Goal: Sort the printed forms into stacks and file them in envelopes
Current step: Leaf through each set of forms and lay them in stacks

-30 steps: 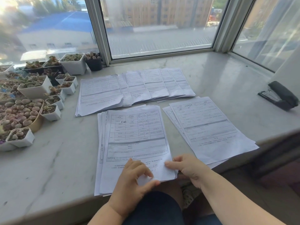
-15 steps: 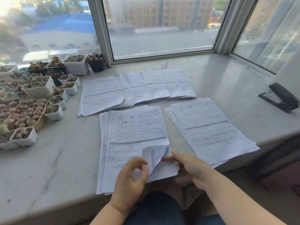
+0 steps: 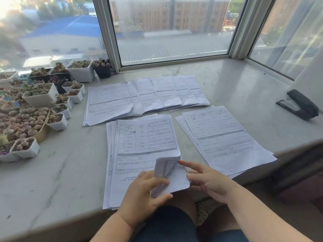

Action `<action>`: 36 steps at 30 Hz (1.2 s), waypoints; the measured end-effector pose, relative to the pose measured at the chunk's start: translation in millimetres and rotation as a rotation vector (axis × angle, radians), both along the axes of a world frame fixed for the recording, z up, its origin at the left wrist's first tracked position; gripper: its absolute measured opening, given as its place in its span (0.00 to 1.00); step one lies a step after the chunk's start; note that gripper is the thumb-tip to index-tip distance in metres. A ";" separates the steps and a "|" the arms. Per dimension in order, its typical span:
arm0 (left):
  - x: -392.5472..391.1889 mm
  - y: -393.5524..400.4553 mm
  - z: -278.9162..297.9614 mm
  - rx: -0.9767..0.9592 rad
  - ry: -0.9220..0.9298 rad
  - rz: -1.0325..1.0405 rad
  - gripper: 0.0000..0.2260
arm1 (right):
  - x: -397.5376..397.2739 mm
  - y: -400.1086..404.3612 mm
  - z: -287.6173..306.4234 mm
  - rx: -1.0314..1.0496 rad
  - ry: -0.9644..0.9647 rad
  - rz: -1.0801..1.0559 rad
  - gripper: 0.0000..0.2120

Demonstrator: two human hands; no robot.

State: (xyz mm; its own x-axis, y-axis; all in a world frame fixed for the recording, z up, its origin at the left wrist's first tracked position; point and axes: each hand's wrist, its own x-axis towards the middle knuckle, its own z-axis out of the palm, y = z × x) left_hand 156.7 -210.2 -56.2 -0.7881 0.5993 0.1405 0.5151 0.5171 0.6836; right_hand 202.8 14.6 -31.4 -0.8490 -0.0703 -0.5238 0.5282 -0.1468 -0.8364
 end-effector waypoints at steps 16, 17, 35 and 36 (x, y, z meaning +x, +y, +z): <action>-5.9 7.1 5.9 0.390 -0.484 0.311 0.17 | -2.0 -8.6 -4.9 0.005 -0.019 -0.118 0.07; -5.7 7.6 6.5 0.426 -0.510 0.324 0.16 | -2.8 -9.2 -5.0 0.020 -0.025 -0.131 0.08; 2.4 8.9 1.9 0.048 0.347 -0.050 0.23 | -34.8 -15.8 33.3 0.194 -0.173 -0.012 0.15; -0.2 12.2 5.2 0.001 0.433 -0.105 0.21 | -36.0 -17.7 32.4 0.233 -0.150 -0.005 0.12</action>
